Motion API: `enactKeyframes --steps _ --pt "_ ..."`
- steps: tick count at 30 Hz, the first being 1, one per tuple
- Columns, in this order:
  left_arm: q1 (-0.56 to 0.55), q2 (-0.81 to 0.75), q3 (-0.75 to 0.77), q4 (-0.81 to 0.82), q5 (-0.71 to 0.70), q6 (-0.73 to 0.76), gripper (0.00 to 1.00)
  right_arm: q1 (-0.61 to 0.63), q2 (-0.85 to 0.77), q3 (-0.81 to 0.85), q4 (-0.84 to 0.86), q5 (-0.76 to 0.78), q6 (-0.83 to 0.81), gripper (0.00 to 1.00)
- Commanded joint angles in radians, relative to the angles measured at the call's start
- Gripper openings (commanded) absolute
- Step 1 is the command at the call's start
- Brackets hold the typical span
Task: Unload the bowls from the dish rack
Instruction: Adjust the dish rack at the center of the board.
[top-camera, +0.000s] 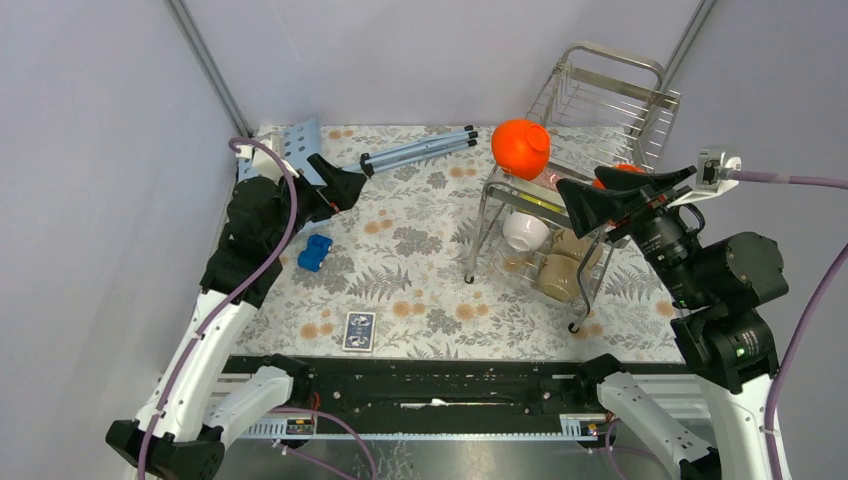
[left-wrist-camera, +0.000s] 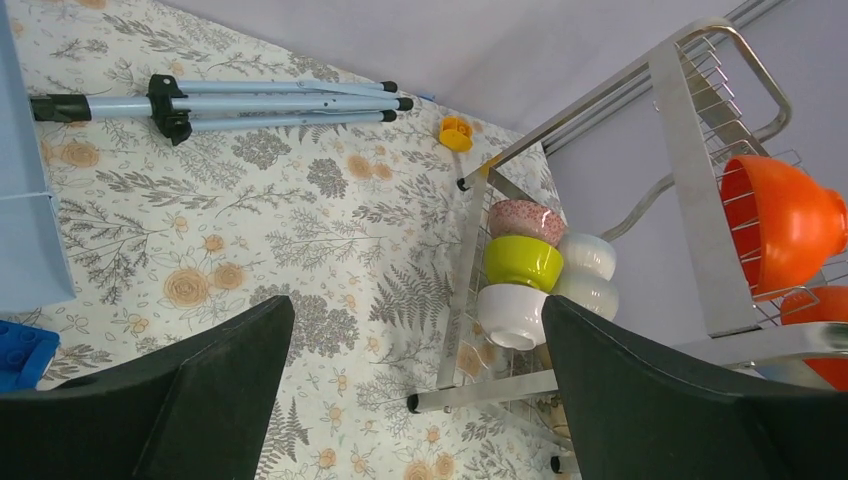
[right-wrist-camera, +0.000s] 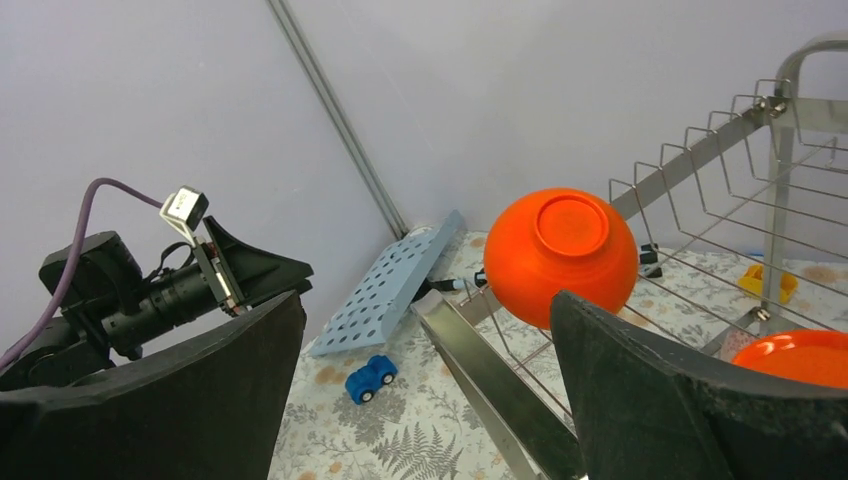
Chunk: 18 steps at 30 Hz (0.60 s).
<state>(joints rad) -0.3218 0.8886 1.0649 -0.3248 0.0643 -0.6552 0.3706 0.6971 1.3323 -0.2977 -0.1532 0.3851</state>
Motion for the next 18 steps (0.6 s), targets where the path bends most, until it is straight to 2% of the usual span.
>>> enactKeyframes --steps 1,8,13,15,18 --pt "0.001 0.001 -0.002 0.021 0.015 0.001 0.99 0.005 -0.026 -0.028 0.009 0.056 -0.022 1.0" --pt "0.001 0.019 -0.006 0.086 0.157 0.02 0.99 0.005 -0.123 -0.124 0.061 0.24 0.021 1.0" --pt "-0.014 0.037 -0.012 0.177 0.335 0.077 0.99 0.005 -0.131 -0.093 -0.01 0.16 -0.017 1.0" --pt "-0.067 0.041 -0.005 0.184 0.303 0.122 0.99 0.005 -0.105 -0.068 -0.057 0.113 -0.017 1.0" --pt "-0.232 0.044 0.0 0.186 0.149 0.216 0.99 0.005 -0.075 -0.045 -0.115 0.082 -0.008 1.0"
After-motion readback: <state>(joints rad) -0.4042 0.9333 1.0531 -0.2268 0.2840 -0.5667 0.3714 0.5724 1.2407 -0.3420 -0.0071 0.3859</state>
